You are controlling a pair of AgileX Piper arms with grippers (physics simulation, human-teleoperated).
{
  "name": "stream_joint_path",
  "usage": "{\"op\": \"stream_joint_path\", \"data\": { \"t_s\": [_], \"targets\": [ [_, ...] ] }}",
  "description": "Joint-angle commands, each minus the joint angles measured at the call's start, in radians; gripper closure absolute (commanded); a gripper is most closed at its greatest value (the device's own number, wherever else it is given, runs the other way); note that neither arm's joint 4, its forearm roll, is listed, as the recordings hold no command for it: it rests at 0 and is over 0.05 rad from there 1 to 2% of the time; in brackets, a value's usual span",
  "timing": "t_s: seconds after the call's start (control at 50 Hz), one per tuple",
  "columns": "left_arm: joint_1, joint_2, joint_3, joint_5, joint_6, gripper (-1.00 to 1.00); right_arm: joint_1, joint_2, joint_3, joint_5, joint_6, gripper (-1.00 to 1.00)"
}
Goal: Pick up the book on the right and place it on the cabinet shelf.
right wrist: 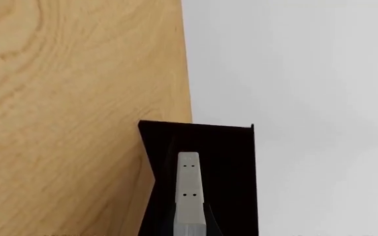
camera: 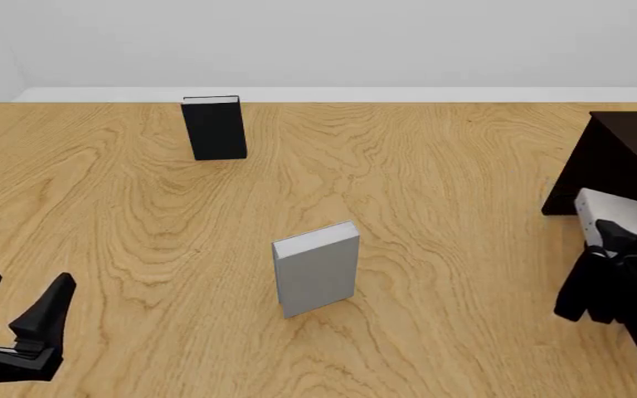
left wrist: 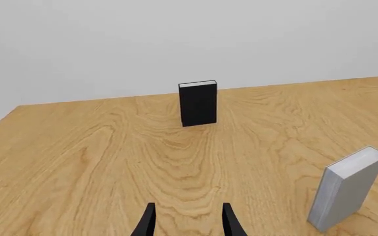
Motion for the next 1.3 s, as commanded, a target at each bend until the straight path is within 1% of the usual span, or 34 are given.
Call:
{"op": "stream_joint_path", "data": {
  "t_s": [0.02, 0.14, 0.16, 0.2, 0.24, 0.28, 0.3, 0.32, 0.36, 0.38, 0.42, 0.46, 0.48, 0.5, 0.54, 0.58, 0.62, 0.66, 0.68, 0.72, 0.74, 0.78, 0.82, 0.84, 0.88, 0.92, 1.0, 1.06, 1.18, 1.22, 1.3],
  "targets": [
    [0.001, -0.001, 0.000, 0.001, -0.001, -1.00, -0.023, 0.012, -0.026, -0.006, 0.016, 1.00],
    [0.000, -0.001, 0.000, 0.004, 0.002, -1.00, -0.034, 0.025, -0.035, -0.009, 0.010, 1.00],
    [-0.001, -0.001, 0.000, 0.005, -0.001, -1.00, -0.037, 0.040, -0.032, -0.024, -0.001, 1.00],
    [-0.001, 0.004, 0.000, 0.001, 0.003, -1.00, -0.040, 0.039, -0.036, -0.016, 0.009, 1.00],
    [-0.003, 0.005, 0.000, 0.001, 0.002, -1.00, -0.045, 0.060, -0.031, -0.035, 0.001, 1.00],
    [-0.001, 0.006, 0.000, 0.001, 0.003, -1.00, -0.053, 0.061, -0.034, -0.032, 0.012, 1.00],
    [-0.002, 0.005, 0.000, 0.002, 0.003, -1.00, -0.057, 0.077, -0.028, -0.049, -0.002, 1.00],
    [-0.001, 0.004, 0.000, 0.003, 0.003, -1.00, -0.057, 0.076, -0.031, -0.040, 0.006, 1.00],
    [-0.001, 0.005, 0.000, 0.003, 0.004, -1.00, -0.069, 0.104, -0.027, -0.068, -0.006, 1.00],
    [-0.003, 0.006, 0.000, 0.003, 0.007, -1.00, -0.071, 0.102, -0.032, -0.056, 0.006, 1.00],
    [-0.002, 0.006, 0.000, 0.004, 0.007, -1.00, -0.085, 0.148, -0.019, -0.123, -0.030, 1.00],
    [-0.003, 0.005, 0.000, 0.005, 0.006, -1.00, -0.086, 0.118, -0.031, -0.076, 0.009, 1.00],
    [-0.002, 0.005, 0.000, 0.004, 0.007, -1.00, -0.087, 0.150, -0.020, -0.116, -0.012, 1.00],
    [-0.001, 0.007, 0.000, 0.003, 0.006, -1.00, -0.087, 0.149, -0.020, -0.114, -0.007, 1.00],
    [-0.001, 0.006, 0.000, 0.003, 0.008, -1.00, -0.096, 0.185, -0.010, -0.161, -0.034, 1.00],
    [-0.001, 0.007, 0.000, 0.003, 0.006, -1.00, -0.096, 0.161, -0.017, -0.132, -0.013, 1.00],
    [-0.003, 0.009, 0.000, 0.003, 0.006, -1.00, -0.099, 0.186, -0.009, -0.161, -0.029, 1.00],
    [-0.003, 0.013, 0.000, 0.000, 0.008, -1.00, -0.101, 0.189, -0.009, -0.161, -0.024, 1.00],
    [-0.003, 0.014, 0.000, 0.000, 0.009, -1.00, -0.102, 0.198, -0.006, -0.171, -0.031, 1.00],
    [-0.003, 0.011, 0.000, 0.001, 0.007, -1.00, -0.107, 0.190, -0.009, -0.161, -0.021, 1.00],
    [-0.003, 0.011, 0.000, 0.002, 0.008, -1.00, -0.111, 0.199, -0.007, -0.173, -0.033, 1.00],
    [-0.003, 0.012, 0.000, 0.002, 0.008, -1.00, -0.106, 0.178, -0.013, -0.147, -0.016, 1.00],
    [-0.004, 0.011, 0.000, 0.003, 0.009, -1.00, -0.109, 0.193, -0.011, -0.161, -0.026, 1.00],
    [-0.004, 0.010, 0.000, 0.005, 0.010, -1.00, -0.110, 0.187, -0.014, -0.151, -0.019, 1.00],
    [-0.004, 0.009, 0.000, 0.005, 0.008, -1.00, -0.115, 0.200, -0.010, -0.171, -0.033, 1.00],
    [-0.002, 0.008, 0.000, 0.004, 0.009, -1.00, -0.114, 0.197, -0.013, -0.160, -0.021, 1.00],
    [0.000, 0.006, 0.000, 0.007, 0.008, -1.00, -0.119, 0.213, -0.009, -0.176, -0.026, 1.00],
    [-0.002, 0.006, 0.000, 0.008, 0.008, -1.00, -0.118, 0.214, -0.009, -0.171, -0.020, 1.00],
    [-0.003, 0.008, 0.000, 0.005, 0.007, -1.00, -0.122, 0.191, -0.019, -0.124, -0.001, 1.00],
    [-0.001, 0.012, 0.000, 0.003, 0.010, -1.00, -0.125, 0.169, -0.028, -0.085, 0.015, 1.00],
    [-0.002, 0.007, 0.000, 0.008, 0.009, -1.00, -0.122, 0.160, -0.033, -0.062, 0.022, 1.00]
  ]
}}
